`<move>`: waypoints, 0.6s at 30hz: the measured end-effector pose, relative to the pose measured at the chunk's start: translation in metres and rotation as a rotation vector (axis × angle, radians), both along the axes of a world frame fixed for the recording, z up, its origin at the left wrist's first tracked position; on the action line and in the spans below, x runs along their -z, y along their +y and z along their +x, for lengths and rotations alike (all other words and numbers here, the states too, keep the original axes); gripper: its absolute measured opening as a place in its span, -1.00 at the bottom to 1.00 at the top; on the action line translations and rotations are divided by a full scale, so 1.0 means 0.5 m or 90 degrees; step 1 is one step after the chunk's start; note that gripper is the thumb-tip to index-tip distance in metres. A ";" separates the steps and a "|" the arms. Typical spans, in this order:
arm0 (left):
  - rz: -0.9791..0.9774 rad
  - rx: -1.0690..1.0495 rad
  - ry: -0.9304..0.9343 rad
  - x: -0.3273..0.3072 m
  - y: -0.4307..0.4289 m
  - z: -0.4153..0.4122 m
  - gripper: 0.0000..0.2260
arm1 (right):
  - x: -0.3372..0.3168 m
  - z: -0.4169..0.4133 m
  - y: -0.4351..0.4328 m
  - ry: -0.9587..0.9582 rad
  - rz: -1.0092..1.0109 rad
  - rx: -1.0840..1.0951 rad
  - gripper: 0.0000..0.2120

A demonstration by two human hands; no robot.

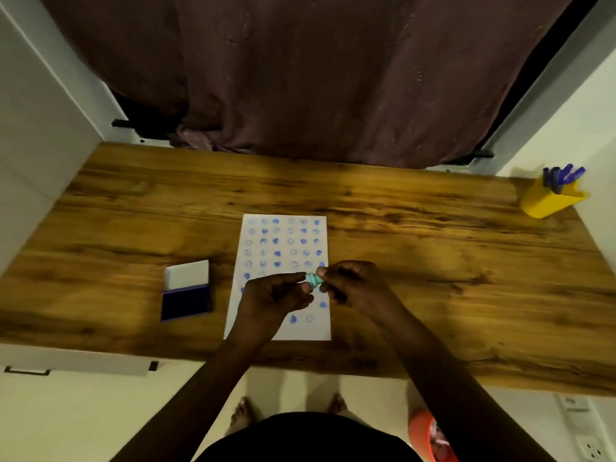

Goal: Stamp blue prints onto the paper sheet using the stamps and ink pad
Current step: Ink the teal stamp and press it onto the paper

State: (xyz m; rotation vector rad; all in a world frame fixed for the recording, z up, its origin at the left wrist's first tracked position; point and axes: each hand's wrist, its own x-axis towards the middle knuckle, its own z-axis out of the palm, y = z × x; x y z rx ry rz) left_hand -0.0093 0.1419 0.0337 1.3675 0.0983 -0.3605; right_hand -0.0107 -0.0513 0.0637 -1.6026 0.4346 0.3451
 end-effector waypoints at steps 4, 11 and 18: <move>0.032 -0.035 0.024 0.008 0.076 -0.012 -0.75 | 0.017 -0.001 0.075 0.001 0.057 -0.045 -0.90; 0.061 -0.092 0.045 0.023 0.220 -0.042 -0.85 | 0.026 0.019 0.201 -0.082 -0.028 -0.214 -0.76; 0.105 -0.205 0.000 0.036 0.379 -0.036 -0.83 | 0.049 0.071 0.340 -0.203 -0.286 -0.327 -0.74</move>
